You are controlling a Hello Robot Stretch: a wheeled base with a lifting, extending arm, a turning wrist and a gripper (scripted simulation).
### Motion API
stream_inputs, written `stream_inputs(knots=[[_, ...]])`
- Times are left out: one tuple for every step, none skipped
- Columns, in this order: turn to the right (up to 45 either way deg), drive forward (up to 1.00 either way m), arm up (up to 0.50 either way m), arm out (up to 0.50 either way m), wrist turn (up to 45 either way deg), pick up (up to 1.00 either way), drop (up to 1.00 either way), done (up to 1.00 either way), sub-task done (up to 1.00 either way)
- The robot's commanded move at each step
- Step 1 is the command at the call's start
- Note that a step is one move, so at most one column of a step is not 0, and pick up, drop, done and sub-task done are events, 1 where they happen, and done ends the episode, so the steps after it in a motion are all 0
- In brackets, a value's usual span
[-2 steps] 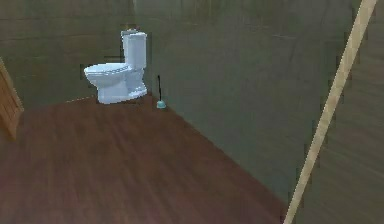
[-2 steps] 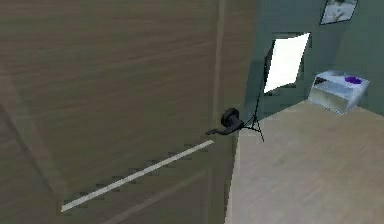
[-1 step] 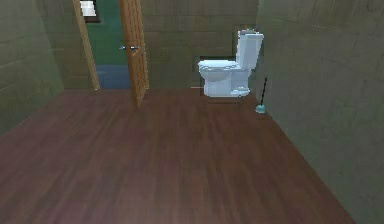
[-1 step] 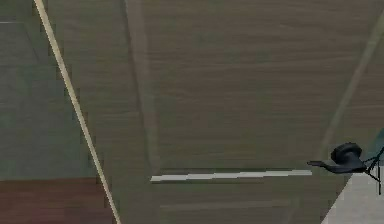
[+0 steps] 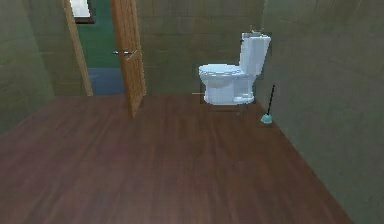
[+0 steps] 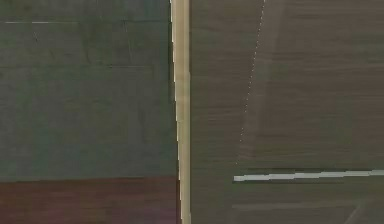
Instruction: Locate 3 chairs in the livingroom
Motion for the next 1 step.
stream_inputs(knots=[[-27.0, 0.00, 0.00, 0.00, 0.0, 0.00, 0.00, 0.00, 0.00]])
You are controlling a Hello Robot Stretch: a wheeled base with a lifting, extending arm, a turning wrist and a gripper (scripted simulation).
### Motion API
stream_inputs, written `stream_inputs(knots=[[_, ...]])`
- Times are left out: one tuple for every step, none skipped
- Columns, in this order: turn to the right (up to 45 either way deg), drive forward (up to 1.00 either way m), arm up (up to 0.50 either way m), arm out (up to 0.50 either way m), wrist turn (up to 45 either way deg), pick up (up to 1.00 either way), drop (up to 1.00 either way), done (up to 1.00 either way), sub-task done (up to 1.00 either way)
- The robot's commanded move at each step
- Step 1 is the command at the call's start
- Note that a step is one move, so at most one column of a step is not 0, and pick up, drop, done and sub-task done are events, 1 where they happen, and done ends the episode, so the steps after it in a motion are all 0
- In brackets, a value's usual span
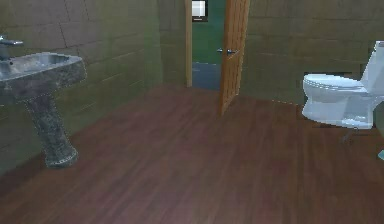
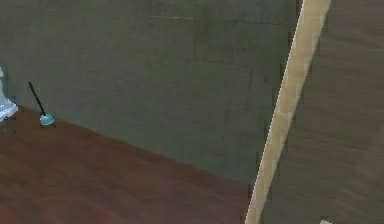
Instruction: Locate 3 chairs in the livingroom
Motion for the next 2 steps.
stream_inputs(knots=[[0.0, 1.00, 0.00, 0.00, 0.0, 0.00, 0.00, 0.00, 0.00], [0.0, 1.00, 0.00, 0.00, 0.0, 0.00, 0.00, 0.00, 0.00]])
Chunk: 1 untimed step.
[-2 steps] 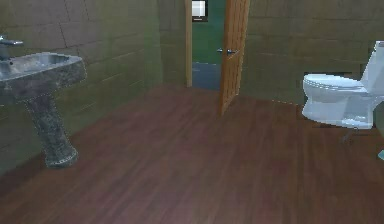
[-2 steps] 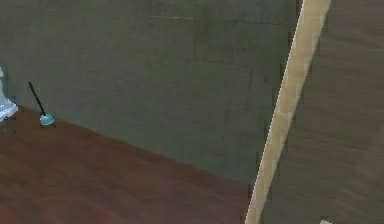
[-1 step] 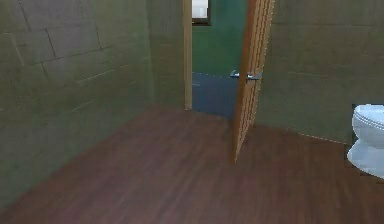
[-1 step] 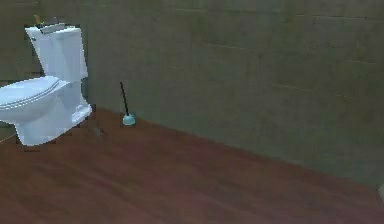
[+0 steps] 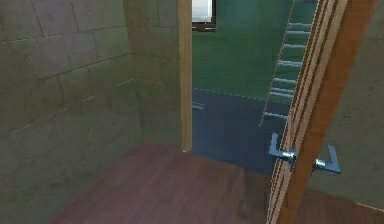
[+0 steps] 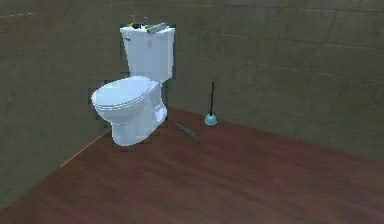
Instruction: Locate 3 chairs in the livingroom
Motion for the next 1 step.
stream_inputs(knots=[[-3.0, 0.00, 0.00, 0.00, 0.0, 0.00, 0.00, 0.00, 0.00]])
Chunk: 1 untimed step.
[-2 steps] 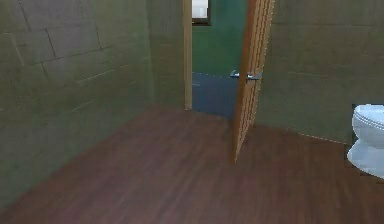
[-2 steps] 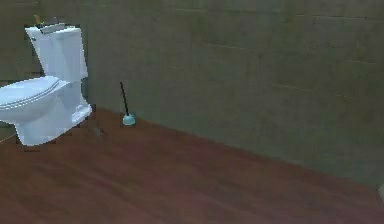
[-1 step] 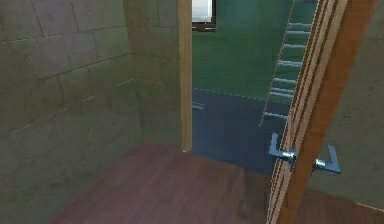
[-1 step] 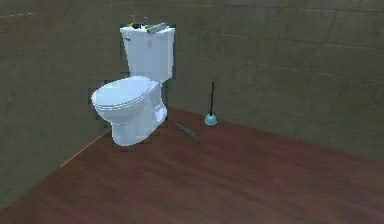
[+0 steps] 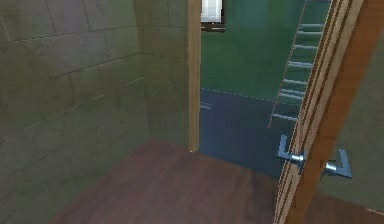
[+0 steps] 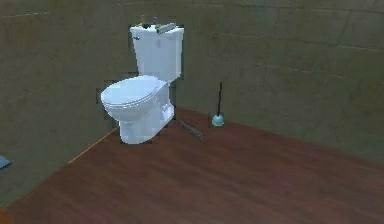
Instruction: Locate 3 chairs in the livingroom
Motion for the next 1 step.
stream_inputs(knots=[[-36.0, 0.00, 0.00, 0.00, 0.0, 0.00, 0.00, 0.00, 0.00]])
